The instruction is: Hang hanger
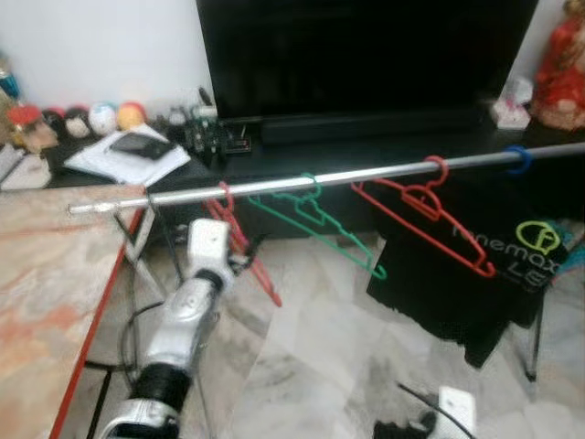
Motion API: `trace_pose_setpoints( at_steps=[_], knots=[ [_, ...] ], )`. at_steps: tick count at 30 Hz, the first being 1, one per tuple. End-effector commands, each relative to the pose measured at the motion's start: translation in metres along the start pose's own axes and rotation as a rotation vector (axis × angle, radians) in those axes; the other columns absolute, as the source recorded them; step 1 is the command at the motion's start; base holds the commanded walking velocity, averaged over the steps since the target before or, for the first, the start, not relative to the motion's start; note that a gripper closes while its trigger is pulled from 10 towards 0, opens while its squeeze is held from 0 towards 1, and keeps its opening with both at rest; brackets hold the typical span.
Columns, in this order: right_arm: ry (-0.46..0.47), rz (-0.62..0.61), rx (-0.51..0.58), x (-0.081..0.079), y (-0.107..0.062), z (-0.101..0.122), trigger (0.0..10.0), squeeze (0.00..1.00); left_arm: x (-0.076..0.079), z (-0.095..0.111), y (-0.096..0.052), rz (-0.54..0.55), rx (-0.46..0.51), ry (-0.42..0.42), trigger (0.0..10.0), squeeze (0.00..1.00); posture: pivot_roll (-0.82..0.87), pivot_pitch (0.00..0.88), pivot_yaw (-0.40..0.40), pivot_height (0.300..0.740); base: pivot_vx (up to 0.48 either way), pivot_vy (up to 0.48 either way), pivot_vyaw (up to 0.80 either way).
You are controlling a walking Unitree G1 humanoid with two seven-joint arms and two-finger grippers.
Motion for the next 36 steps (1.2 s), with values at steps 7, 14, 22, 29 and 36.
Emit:
trace_pose_setpoints(
  at_steps=[7, 14, 22, 29, 36],
  knots=[
    [-0.010, -0.017, 0.014, 0.009, 0.000, 0.005, 10.0, 0.00, 0.003, -0.002, 0.007, 0.010, -0.071, 0.034, 10.0, 0.00, -0.24, 0.000, 0.048, 0.740, 0.260, 0.000, 0.00],
    [-0.011, -0.015, 0.013, 0.009, 0.000, 0.005, 10.0, 0.00, 0.001, -0.008, 0.008, 0.036, -0.130, 0.043, 10.0, 0.00, -0.24, 0.000, 0.051, 0.740, 0.175, 0.000, 0.00],
    [-0.010, -0.015, 0.011, 0.009, 0.000, 0.004, 10.0, 0.00, -0.003, -0.013, 0.008, 0.056, -0.181, 0.043, 10.0, 0.00, -0.24, 0.000, 0.055, 0.740, 0.000, 0.000, 0.00],
    [-0.011, -0.016, 0.012, 0.009, 0.000, 0.004, 10.0, 0.00, 0.001, -0.005, 0.009, 0.021, -0.168, 0.019, 10.0, 0.00, -0.25, 0.000, 0.058, 0.740, 0.000, 0.000, 0.00],
    [-0.025, -0.013, 0.012, 0.009, 0.000, 0.005, 10.0, 0.00, 0.013, -0.004, 0.001, -0.106, -0.164, 0.075, 10.0, 0.00, -0.24, 0.000, 0.063, 0.740, 0.000, 0.000, 0.00]
  ],
)
Point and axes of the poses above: a point about 5 cm out from each wrist's last joint towards the gripper, its own y axis pointing out of the wrist towards the gripper, its own z axis along the axis of the wrist's last joint, x = y × z, the point moved 6 cm from there along y, pointing out of the wrist towards the gripper, and after that the axes turned 13 degrees about y, right-handed, at the moved point
